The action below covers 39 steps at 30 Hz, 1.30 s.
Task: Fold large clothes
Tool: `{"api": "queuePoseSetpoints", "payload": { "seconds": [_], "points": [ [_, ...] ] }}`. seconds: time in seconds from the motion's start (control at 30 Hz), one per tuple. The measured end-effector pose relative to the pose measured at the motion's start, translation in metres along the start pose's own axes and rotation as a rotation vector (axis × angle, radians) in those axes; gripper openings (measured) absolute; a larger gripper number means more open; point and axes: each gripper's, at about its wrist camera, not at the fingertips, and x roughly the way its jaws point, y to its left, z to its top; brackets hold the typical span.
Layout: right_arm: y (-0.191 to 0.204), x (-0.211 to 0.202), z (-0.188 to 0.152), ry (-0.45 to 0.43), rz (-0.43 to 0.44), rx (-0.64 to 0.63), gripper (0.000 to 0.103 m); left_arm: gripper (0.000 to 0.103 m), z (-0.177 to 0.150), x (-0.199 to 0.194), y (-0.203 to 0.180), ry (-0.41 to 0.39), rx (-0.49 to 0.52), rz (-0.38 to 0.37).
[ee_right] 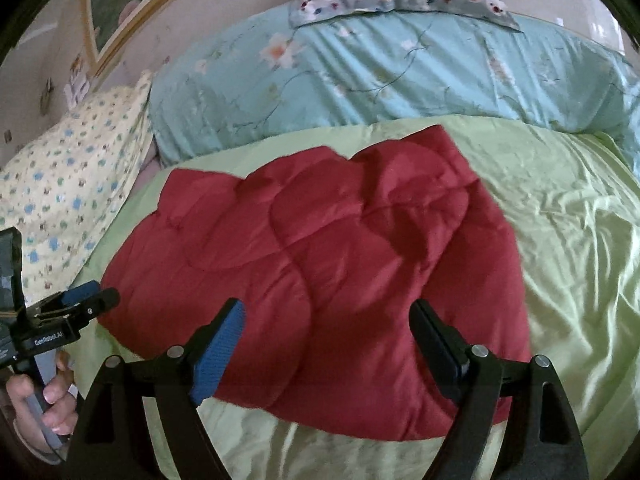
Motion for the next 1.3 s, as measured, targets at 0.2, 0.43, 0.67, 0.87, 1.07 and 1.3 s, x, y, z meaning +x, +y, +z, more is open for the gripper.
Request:
{"api": "queuePoseSetpoints", "payload": {
  "seconds": [0.2, 0.43, 0.67, 0.87, 1.07, 1.3],
  "points": [
    [0.015, 0.004, -0.011, 0.034, -0.009, -0.028, 0.086, 0.089, -0.008, 0.006, 0.003, 0.028, -0.009, -0.016],
    [0.033, 0.006, -0.011, 0.055, -0.031, -0.086, 0.086, 0.089, 0.006, 0.021, 0.004, 0.057, -0.023, -0.012],
    [0.040, 0.026, 0.006, 0.090, -0.041, -0.124, 0.087, 0.091, 0.020, 0.050, -0.003, 0.075, 0.004, 0.028],
    [0.039, 0.046, 0.014, 0.129, -0.099, -0.145, 0.086, 0.093, 0.030, 0.073, -0.002, 0.109, 0.002, 0.027],
    [0.025, 0.067, 0.023, 0.153, -0.170, -0.137, 0.087, 0.094, 0.043, 0.097, -0.003, 0.139, -0.006, 0.036],
    [0.002, 0.086, 0.035, 0.176, -0.196, -0.105, 0.088, 0.096, 0.052, 0.113, -0.010, 0.163, 0.000, 0.056]
  ]
}}
